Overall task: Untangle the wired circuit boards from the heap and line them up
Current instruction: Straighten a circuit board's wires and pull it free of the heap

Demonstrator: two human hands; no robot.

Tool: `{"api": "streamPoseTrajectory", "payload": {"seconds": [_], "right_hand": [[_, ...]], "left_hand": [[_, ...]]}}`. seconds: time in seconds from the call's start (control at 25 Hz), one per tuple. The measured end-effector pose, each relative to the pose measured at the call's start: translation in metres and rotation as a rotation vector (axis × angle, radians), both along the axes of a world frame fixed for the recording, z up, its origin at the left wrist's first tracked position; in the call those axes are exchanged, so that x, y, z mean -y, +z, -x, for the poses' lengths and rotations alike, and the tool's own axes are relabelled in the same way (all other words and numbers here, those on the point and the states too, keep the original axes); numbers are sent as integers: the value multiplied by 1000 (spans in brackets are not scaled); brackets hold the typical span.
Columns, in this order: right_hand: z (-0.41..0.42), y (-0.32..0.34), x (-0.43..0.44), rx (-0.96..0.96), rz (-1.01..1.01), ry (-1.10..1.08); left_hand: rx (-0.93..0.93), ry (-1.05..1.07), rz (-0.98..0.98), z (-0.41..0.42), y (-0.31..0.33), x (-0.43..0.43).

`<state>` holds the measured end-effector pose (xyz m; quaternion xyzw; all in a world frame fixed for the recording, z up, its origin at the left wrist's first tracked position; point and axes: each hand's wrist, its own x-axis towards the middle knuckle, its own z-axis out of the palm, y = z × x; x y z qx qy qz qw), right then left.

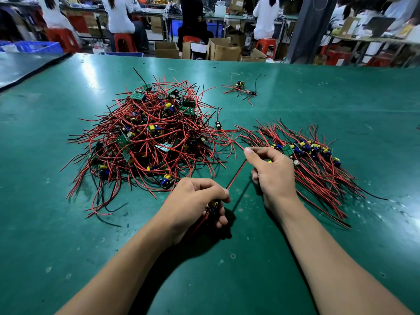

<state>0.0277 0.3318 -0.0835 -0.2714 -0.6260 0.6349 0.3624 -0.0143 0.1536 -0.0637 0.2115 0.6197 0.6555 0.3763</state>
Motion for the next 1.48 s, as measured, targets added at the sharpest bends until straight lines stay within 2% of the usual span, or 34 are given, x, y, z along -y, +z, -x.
{"api": "streamPoseTrajectory", "payload": {"seconds": [0.32, 0.48, 0.6, 0.76, 0.96, 1.0, 1.08, 1.16, 1.28, 1.36, 1.48], "right_hand": [[-3, 7, 1, -88, 202, 37], [-5, 7, -1, 0, 171, 59], [-4, 7, 3, 20, 134, 82], [-5, 11, 13, 93, -9, 162], [-13, 17, 26, 421, -422, 474], [-14, 18, 26, 453, -463, 502], [-15, 20, 22, 445, -417, 512], [-16, 21, 15, 409, -325, 465], [-16, 22, -3, 383, -326, 266], [-20, 23, -17, 408, -418, 54], [-28, 22, -31, 524, -666, -232]], "left_hand": [[45, 24, -23, 0, -2, 0], [172, 117, -63, 5, -1, -7], [216, 89, -45, 10, -2, -8], [221, 59, -51, 13, -6, -9], [172, 3, -62, 15, -11, -8], [172, -4, -60, 15, -11, -8], [167, -3, -57, 15, -11, -8], [160, 8, -60, 14, -10, -10], [144, 25, -57, 13, -9, -9], [125, 32, -41, 12, -8, -9], [102, 38, -27, 11, -8, -8]]}}
